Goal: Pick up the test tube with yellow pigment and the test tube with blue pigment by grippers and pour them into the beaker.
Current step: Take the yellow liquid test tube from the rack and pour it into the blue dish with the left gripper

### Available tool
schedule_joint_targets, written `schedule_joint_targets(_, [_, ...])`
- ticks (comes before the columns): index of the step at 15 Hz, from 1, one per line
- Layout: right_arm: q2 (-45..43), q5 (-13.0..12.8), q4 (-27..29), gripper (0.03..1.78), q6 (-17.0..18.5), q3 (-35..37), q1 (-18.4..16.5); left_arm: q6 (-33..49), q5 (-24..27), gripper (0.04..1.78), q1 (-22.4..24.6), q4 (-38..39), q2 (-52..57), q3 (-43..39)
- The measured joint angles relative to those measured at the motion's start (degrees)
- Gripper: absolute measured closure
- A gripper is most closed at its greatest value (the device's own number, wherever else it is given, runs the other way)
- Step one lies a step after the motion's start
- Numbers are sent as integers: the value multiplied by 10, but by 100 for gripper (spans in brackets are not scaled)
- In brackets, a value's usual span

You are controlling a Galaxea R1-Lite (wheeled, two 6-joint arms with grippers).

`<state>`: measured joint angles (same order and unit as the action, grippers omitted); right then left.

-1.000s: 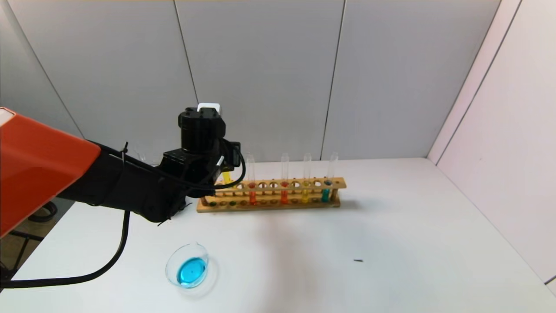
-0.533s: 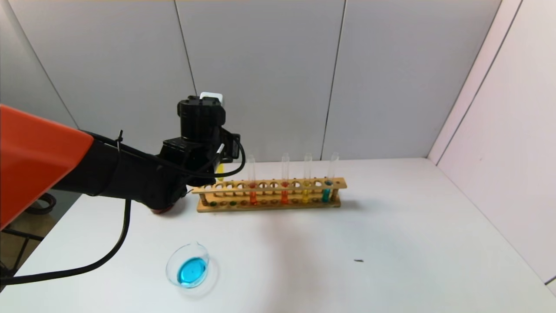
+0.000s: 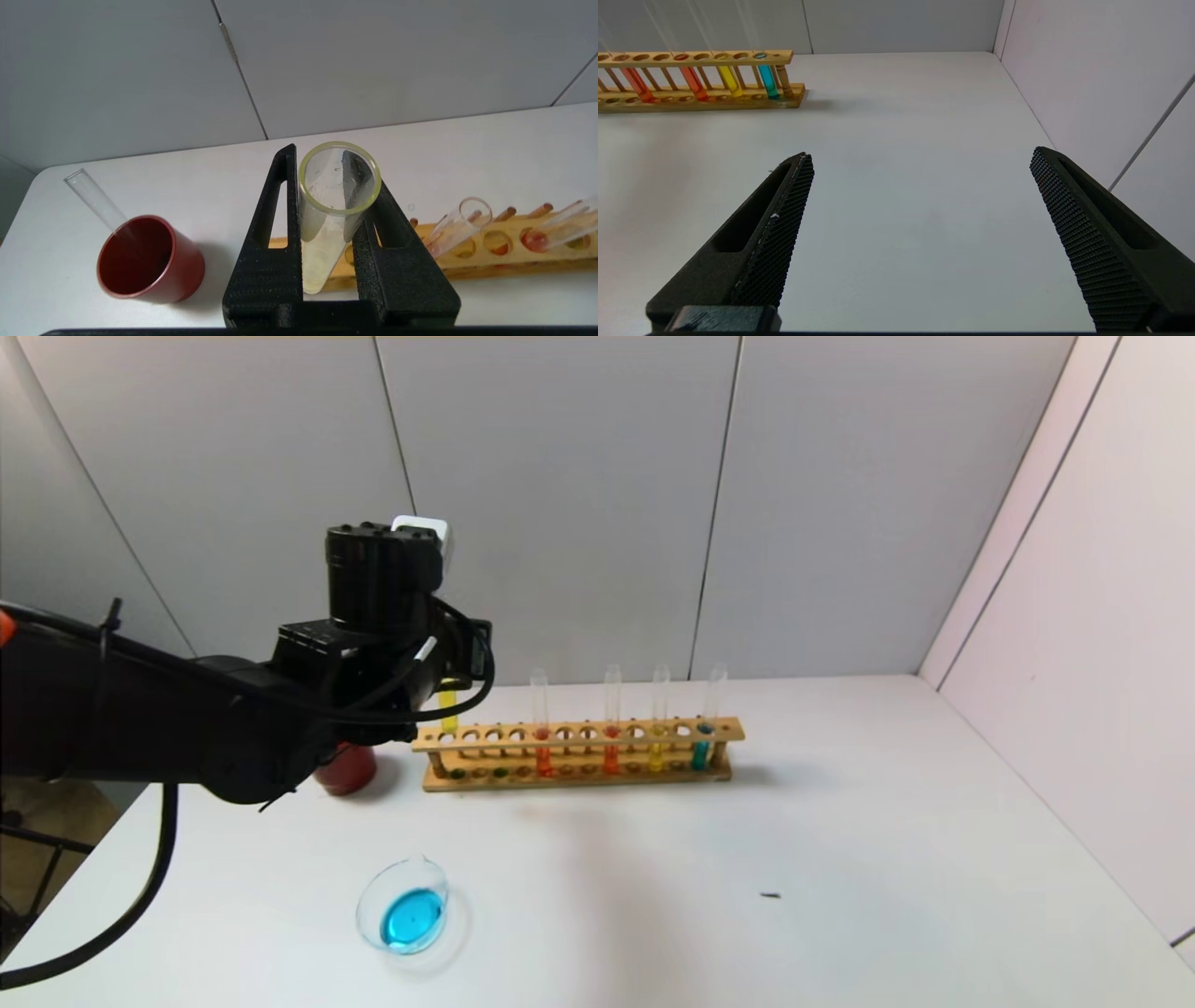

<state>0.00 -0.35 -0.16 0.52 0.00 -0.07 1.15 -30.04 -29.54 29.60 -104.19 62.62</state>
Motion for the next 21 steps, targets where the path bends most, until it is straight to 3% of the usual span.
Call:
schedule_joint_targets(7, [0,0,0,11,0,0,0,-7,-6,147,1,-27,111,-126])
schedule_joint_targets(11, [0,0,0,11,0,0,0,-19,-5,147,9,-79,167,-179])
schedule_joint_targets(21, [0,0,0,11,0,0,0,-96,2,147,53,-135,218,-276])
